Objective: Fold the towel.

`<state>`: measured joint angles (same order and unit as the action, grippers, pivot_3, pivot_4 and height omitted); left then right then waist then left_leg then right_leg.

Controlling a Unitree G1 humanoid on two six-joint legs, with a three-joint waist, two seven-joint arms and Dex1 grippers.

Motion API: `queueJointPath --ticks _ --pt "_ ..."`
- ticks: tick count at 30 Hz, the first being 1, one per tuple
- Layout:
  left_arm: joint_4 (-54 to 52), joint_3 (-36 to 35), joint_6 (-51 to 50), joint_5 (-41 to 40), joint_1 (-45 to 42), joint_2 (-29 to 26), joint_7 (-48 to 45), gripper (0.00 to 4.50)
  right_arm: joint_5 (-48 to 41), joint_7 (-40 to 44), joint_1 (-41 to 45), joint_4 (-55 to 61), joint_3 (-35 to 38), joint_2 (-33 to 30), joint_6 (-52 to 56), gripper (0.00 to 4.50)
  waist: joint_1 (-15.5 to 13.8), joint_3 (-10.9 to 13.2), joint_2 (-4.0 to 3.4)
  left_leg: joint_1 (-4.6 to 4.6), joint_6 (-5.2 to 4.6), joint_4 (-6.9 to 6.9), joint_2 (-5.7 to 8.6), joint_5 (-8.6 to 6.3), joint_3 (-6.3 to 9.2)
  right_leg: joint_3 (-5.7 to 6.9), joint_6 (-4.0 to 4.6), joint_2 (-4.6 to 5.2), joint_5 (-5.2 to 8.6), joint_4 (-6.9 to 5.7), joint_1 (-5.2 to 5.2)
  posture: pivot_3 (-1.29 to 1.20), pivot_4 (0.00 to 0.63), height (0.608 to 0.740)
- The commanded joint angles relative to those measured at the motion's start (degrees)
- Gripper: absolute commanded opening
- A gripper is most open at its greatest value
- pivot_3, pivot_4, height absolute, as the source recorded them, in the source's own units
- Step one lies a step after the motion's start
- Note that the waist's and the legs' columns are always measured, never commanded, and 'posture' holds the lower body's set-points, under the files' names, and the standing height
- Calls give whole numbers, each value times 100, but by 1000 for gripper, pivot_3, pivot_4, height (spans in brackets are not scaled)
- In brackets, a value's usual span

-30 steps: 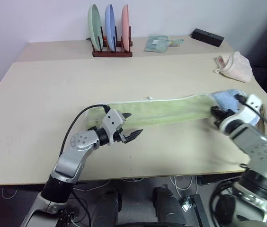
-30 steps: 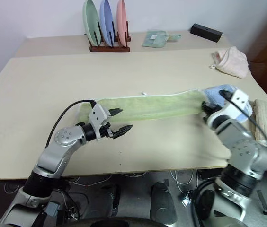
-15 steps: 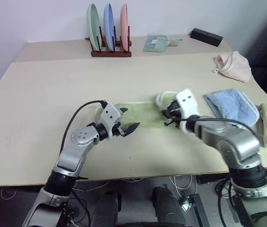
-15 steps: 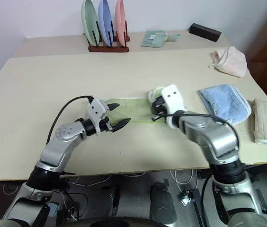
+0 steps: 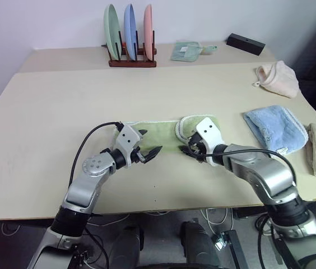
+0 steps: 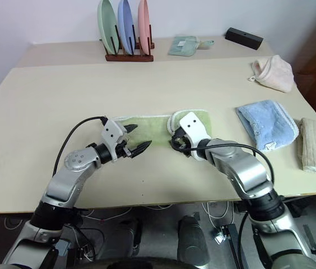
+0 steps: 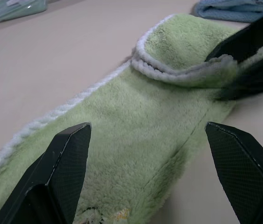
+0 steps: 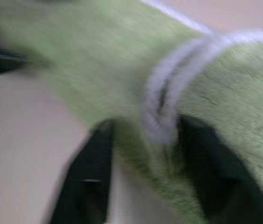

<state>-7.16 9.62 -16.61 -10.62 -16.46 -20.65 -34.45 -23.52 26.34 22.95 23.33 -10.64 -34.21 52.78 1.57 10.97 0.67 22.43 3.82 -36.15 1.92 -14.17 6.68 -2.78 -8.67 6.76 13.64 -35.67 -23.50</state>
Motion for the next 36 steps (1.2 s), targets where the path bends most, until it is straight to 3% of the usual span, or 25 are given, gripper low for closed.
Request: queueJointPath --ticks 1,3,4,6,9,11,15,20,26,29,30,32,36 --pt "-198 -249 30 -50 -3 -48 53 4007 -310 499 -164 704 726 -290 -422 3458 -38 0 0 0 0 0 0 0 0 0 0 0 0 3 0 0 150 740" --pt "-190 -319 -10 -77 21 -49 79 4007 -454 522 -183 696 1062 -250 -469 3458 -41 0 1 -1 0 0 0 0 -1 1 0 -1 0 10 3 0 150 740" --pt "-180 -341 -30 -45 47 -43 128 4007 -546 380 -91 531 1340 -104 -449 3225 -47 0 1 -1 0 0 -1 0 -1 1 0 -1 0 11 5 0 150 740" --pt "-157 -347 -40 25 81 -34 201 4007 -587 148 75 211 1674 100 -434 2417 -53 1 2 -2 0 -1 0 0 -1 1 0 -1 0 12 7 0 150 740" --pt "-174 -276 -43 107 134 15 318 4007 -73 -47 238 -490 1466 179 -761 845 -68 1 2 -2 0 -1 0 0 -1 1 1 -1 -1 14 7 0 150 740" --pt "-208 -238 -64 115 139 66 375 4007 203 -157 346 -1002 1321 313 -1057 27 -71 1 2 -2 0 1 0 0 -1 1 1 -1 -1 17 7 0 150 740" --pt "-327 -170 -105 129 155 163 439 4007 856 -209 399 -2008 888 517 -1796 27 -65 1 2 -1 0 1 0 0 -2 1 1 -1 -1 20 7 0 150 740" --pt "-599 -230 -253 94 243 180 514 4007 1251 159 -129 -2354 391 543 -2383 27 -62 1 1 -1 1 3 0 0 -2 1 1 0 -1 21 7 0 150 740" --pt "-1026 -369 -540 22 546 10 500 4007 1229 32 -91 -2194 798 760 -2753 27 -38 0 2 -5 1 2 -1 0 -2 0 1 -1 -1 18 10 0 150 740" --pt "-1407 -763 -1083 -408 858 -94 489 4007 1045 331 38 -1710 943 636 -2779 744 -36 2 0 -4 1 2 0 0 -2 0 1 -1 -1 20 9 0 150 740" --pt "-1535 -916 -1312 -597 953 -98 510 4007 1027 452 59 -1551 935 571 -2810 1257 -33 2 -1 -3 1 3 -1 0 -2 0 1 -1 -1 21 8 0 150 740" --pt "-1793 -1377 -1921 -1142 1127 38 705 4499 966 652 92 -1215 904 457 -2754 2222 -37 3 0 -3 0 4 -2 0 -1 1 0 -1 -1 19 7 0 150 740" --pt "-2245 -2148 -3218 -2173 1422 237 1130 4500 959 850 167 -782 825 341 -2645 4230 -45 2 4 -3 0 2 -2 0 0 1 0 -1 -1 20 10 0 150 740"
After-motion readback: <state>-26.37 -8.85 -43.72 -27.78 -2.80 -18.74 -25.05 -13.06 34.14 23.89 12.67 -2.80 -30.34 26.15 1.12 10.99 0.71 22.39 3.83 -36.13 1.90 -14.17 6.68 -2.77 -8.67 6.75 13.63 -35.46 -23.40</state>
